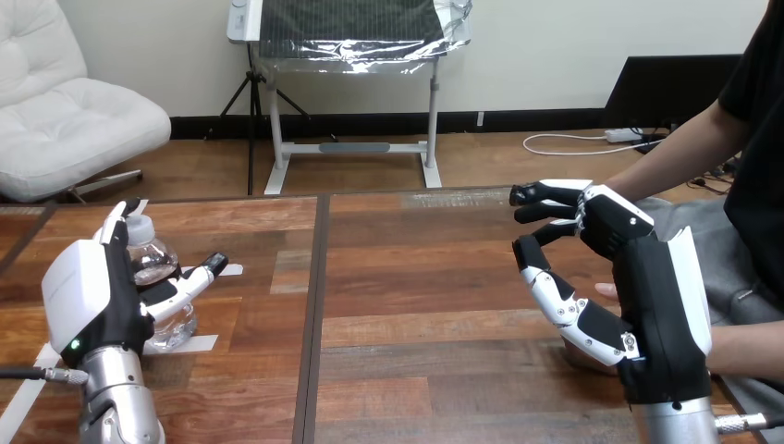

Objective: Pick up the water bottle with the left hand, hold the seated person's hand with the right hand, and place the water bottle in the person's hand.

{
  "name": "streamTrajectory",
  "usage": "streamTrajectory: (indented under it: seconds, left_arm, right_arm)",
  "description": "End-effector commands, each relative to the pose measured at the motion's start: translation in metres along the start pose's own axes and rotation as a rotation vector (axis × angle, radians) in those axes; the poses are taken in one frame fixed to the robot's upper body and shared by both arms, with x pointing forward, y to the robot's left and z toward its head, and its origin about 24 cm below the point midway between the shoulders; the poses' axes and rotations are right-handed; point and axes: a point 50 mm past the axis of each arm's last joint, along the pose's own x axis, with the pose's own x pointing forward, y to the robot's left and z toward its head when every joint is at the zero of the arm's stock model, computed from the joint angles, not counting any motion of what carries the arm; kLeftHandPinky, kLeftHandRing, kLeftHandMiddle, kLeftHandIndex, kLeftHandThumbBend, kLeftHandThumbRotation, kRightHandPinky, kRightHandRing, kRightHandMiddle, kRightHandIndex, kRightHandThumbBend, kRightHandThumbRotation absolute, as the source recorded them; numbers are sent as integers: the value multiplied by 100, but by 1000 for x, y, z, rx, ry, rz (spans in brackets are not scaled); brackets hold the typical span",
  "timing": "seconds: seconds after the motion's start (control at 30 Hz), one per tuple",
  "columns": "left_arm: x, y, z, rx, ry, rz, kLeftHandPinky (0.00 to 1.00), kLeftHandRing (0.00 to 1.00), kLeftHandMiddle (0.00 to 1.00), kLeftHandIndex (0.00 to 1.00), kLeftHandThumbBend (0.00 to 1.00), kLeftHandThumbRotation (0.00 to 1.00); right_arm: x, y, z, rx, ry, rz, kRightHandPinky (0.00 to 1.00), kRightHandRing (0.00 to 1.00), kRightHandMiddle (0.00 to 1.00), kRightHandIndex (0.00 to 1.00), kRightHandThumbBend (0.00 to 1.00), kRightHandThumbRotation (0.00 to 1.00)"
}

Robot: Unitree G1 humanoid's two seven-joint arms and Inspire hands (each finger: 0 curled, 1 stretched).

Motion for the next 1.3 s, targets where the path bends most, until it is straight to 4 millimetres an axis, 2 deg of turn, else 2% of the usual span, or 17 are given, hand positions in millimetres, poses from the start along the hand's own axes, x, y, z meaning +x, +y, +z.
streamTrajectory:
  seconds: [0.0,0.7,1.1,1.27]
  left_arm:
    - [18,9,16,-6,-47,47,81,84,84,86,89,48]
    - [14,4,13,-42,21,31,77,81,84,86,87,44]
    - [14,-1,12,-355,132,30,77,82,85,87,83,30]
    - [14,-2,13,-489,173,13,78,84,86,89,81,28]
  right_arm:
    - [19,-6,8,-9,-100,-7,50,62,69,62,38,12]
    - [19,-6,7,-16,-98,-7,51,62,68,62,38,14]
    - [20,-6,6,-6,-103,-6,51,62,68,62,39,13]
    - [20,-7,6,-11,-104,-7,51,63,68,63,39,14]
